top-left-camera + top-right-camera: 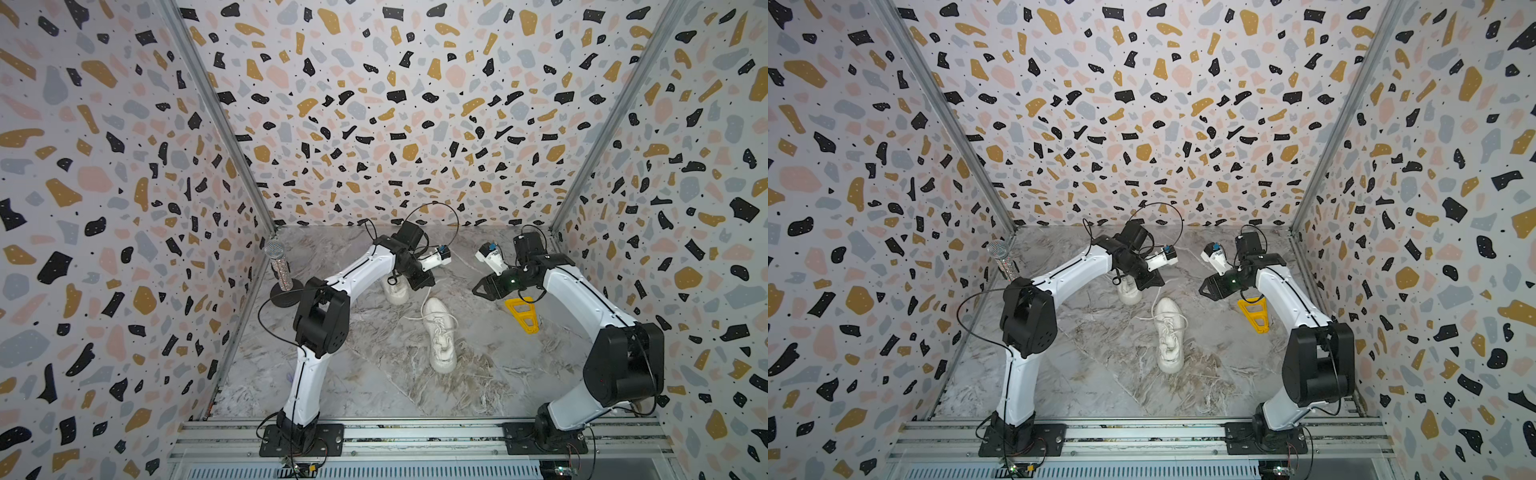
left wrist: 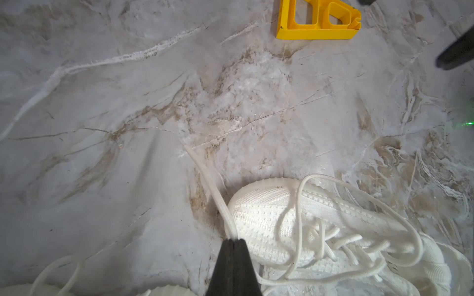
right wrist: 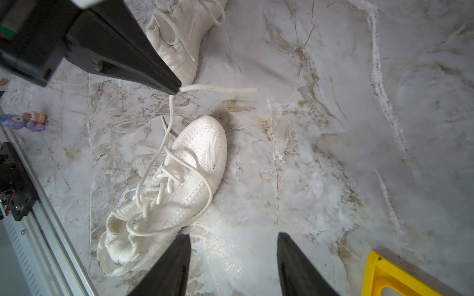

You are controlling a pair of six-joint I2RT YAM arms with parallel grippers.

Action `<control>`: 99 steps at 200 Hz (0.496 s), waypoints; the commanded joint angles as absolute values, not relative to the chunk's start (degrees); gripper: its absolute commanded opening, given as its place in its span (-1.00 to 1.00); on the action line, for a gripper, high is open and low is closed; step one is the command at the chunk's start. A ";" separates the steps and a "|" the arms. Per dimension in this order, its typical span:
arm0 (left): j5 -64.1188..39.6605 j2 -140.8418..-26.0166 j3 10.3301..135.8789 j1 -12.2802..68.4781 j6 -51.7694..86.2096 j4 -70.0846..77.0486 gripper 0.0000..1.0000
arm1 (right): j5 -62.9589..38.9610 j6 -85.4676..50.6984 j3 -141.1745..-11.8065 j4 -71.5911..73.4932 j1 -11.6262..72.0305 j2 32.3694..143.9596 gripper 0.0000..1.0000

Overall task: Tie the shoes
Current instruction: Cross the shoelace with the shoelace.

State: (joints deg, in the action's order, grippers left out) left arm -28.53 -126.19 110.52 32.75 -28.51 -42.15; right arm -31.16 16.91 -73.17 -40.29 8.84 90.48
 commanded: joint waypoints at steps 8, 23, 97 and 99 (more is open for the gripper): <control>-29.11 -128.45 113.50 32.87 -23.73 -44.36 -0.63 | -29.82 16.88 -73.02 -39.90 8.61 89.10 0.17; -28.82 -128.68 114.32 32.82 -23.03 -46.08 -0.39 | -29.68 16.88 -73.04 -39.90 8.63 89.58 0.18; -28.09 -118.77 97.57 31.09 -22.59 -47.51 0.25 | -29.89 17.23 -72.77 -39.90 8.61 90.35 0.18; -28.12 -118.62 97.12 31.04 -22.46 -47.52 0.25 | -29.88 17.23 -72.77 -39.86 8.61 90.42 0.18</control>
